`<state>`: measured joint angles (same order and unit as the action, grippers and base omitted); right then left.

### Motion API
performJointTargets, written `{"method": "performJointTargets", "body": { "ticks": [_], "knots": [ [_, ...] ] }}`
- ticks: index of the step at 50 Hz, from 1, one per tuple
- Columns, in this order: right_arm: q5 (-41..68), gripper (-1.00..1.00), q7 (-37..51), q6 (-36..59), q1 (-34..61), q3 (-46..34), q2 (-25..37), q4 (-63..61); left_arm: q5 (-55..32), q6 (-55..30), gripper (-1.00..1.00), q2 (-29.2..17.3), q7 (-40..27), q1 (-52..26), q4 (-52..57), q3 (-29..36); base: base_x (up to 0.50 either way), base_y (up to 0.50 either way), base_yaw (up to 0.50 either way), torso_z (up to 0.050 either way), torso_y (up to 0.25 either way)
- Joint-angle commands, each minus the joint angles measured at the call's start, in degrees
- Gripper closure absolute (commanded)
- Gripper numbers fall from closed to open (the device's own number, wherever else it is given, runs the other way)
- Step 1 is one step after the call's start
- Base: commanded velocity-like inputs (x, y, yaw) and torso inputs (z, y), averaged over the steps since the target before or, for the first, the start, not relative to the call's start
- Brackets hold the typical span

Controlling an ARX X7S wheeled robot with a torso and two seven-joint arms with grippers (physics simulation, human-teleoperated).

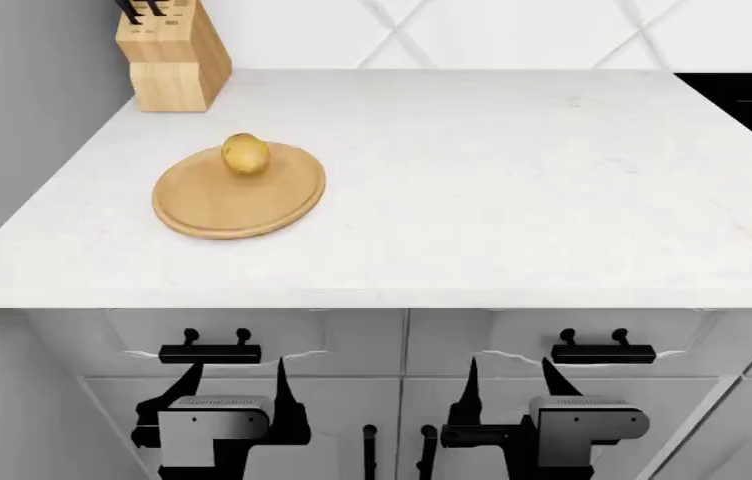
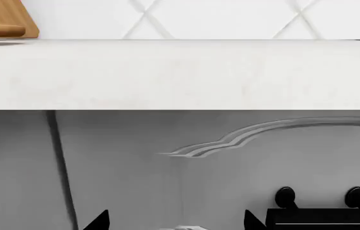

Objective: Place the potato on the top rack of the oven.

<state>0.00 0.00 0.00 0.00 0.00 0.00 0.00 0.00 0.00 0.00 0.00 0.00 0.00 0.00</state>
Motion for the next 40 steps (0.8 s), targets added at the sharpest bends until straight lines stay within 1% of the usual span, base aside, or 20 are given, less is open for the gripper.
{"method": "performJointTargets", "body": {
  "ticks": [1, 5, 19, 40],
  "knots": [
    [1.6, -1.00, 0.9, 0.4, -0.1, -0.8, 0.9, -0.3, -0.9, -0.1, -1.00, -0.9, -1.0, 0.0, 0.1, 1.0, 0.00, 0.00, 0.00, 0.000, 0.000],
    [3.7, -1.00, 2.3, 1.2, 0.1, -1.0, 1.5, -0.3, -1.8, -0.2, -1.00, -1.7, -2.2, 0.1, 0.2, 1.9, 0.00, 0.00, 0.00, 0.000, 0.000],
    [5.8, -1.00, 3.8, 1.4, 0.6, -3.2, 3.3, -0.1, -3.7, 0.4, -1.00, -3.3, -4.3, 0.0, 0.1, 3.7, 0.00, 0.00, 0.00, 0.000, 0.000],
    [7.2, -1.00, 5.6, 1.5, 0.6, -5.1, 4.8, 0.0, -4.9, 0.5, -1.00, -4.8, -6.2, -0.3, -0.2, 5.6, 0.00, 0.00, 0.00, 0.049, 0.024]
  ]
}}
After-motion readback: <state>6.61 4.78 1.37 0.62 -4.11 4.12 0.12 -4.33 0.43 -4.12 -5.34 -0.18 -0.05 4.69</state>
